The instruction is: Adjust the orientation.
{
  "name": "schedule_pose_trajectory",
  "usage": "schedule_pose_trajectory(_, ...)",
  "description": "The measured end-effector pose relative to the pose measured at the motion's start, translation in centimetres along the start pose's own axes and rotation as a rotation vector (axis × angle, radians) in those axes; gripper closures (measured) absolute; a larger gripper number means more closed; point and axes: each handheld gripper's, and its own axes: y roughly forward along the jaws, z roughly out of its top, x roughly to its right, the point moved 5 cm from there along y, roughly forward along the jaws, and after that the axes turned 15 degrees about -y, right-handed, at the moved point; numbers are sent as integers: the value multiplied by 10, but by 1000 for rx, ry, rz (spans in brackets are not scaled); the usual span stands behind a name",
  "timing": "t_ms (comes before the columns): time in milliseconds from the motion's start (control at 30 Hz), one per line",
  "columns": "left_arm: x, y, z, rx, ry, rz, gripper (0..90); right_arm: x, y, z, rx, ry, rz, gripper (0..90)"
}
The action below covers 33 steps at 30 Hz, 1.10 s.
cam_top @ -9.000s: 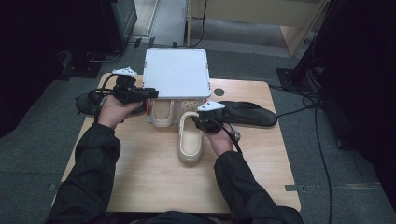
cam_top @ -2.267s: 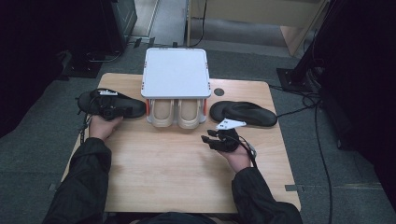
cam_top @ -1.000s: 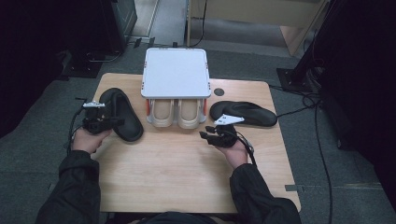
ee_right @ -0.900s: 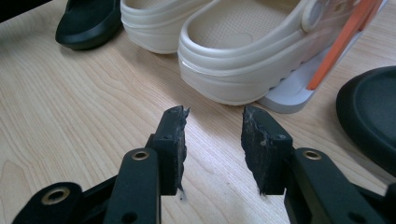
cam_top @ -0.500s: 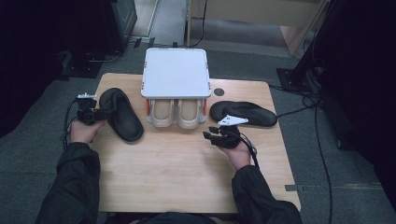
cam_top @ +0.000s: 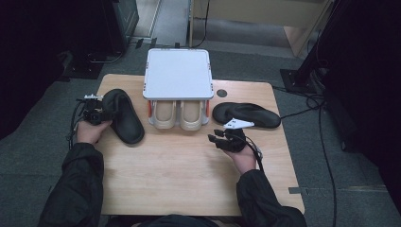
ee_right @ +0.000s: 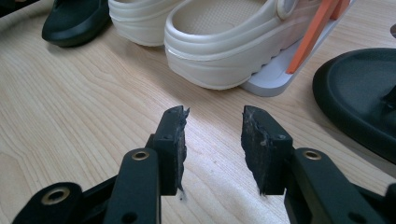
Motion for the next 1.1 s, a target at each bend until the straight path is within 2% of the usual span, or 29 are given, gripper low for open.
schedule_pose_trajectory(267,3,-2,-3,-48,6,-43,671,-1,1,0,-1,-2,2,603)
schedule_pose_trajectory(433,3,-3,-2,-44,-2,-41,677,-1,1,0,0,-4,0,606)
schedule_pose_trajectory(667,7,-9,1,-37,-26,-60,680,0,0,1,9,-4,-1,609)
schedule_pose_trajectory(933,10,-20,3,-44,-42,-74,680,0,1,2,8,-5,3,609)
schedule_pose_trajectory(1100,14,-31,6,-23,-47,-81,681,1,2,3,11,-5,4,611)
